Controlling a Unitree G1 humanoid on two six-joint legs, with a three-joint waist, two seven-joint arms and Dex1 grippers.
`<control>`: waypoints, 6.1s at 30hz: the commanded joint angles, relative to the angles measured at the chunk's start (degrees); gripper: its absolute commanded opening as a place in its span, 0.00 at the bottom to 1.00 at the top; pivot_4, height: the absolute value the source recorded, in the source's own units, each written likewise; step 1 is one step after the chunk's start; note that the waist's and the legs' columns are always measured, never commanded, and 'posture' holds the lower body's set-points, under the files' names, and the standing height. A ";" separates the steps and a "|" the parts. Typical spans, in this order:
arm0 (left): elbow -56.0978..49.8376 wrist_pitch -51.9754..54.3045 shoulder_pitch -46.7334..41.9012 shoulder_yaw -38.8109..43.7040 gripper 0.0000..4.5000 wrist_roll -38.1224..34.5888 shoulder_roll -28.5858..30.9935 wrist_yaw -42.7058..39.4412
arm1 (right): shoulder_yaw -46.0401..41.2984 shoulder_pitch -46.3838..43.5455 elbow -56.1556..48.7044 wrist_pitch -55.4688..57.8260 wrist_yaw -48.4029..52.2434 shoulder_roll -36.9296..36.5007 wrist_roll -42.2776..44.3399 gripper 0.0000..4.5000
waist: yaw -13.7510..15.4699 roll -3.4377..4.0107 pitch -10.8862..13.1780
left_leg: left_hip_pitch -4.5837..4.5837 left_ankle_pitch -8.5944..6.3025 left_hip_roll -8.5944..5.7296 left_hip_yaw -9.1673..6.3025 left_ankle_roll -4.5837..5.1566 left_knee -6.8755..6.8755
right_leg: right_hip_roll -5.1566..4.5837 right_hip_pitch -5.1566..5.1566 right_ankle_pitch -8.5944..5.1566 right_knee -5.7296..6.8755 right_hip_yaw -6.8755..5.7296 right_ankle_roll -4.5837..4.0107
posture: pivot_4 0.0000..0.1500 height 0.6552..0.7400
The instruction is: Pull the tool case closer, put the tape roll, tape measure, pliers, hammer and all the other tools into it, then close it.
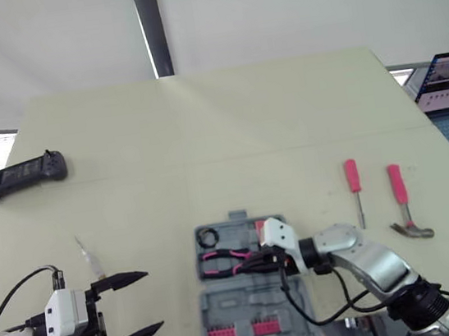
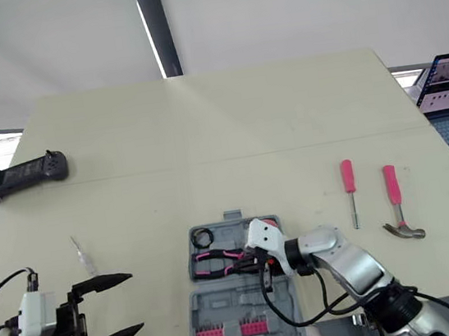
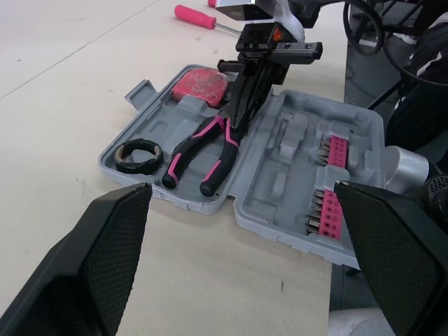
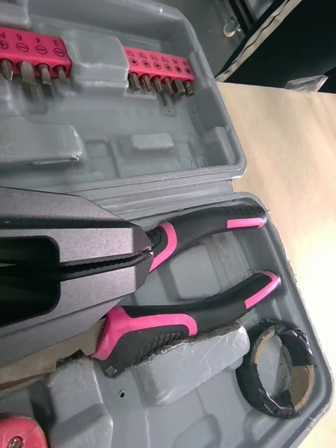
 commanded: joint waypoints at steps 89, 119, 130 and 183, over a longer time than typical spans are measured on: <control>-7.56 14.08 3.49 -0.65 0.01 2.01 1.59 13.40 | -32.18 31.41 -12.21 1.63 4.46 -22.98 10.22 0.00 | 0.30 0.02 0.05 | 0.21 0.01 0.02 0.03 -0.03 -0.33 | 0.03 0.42 0.05 -0.59 -0.06 0.01 | 1.00 1.00; 10.86 10.70 -16.69 -27.29 0.00 18.50 1.81 16.99 | -16.77 19.74 -12.30 4.74 -2.59 -17.17 2.79 0.00 | 0.24 0.09 0.07 | 0.20 0.05 0.01 -0.01 -0.08 -0.26 | 0.03 0.34 0.06 -0.41 -0.06 0.03 | 1.00 1.00; 12.03 11.79 -22.20 -31.48 0.00 20.09 -1.05 17.22 | -15.08 18.23 -12.47 6.07 -2.84 -15.89 2.36 0.00 | 0.30 0.09 0.07 | 0.17 0.04 -0.01 -0.05 -0.07 -0.08 | 0.02 0.31 0.06 -0.18 -0.07 0.03 | 1.00 1.00; 13.42 15.30 -29.25 -35.10 0.00 23.61 -5.90 21.33 | -11.43 8.39 -3.75 8.04 -7.69 -10.14 -4.01 0.00 | 0.24 0.05 0.04 | 0.18 0.04 -0.02 -0.06 -0.07 0.09 | 0.02 0.29 0.06 0.01 -0.07 0.03 | 1.00 1.00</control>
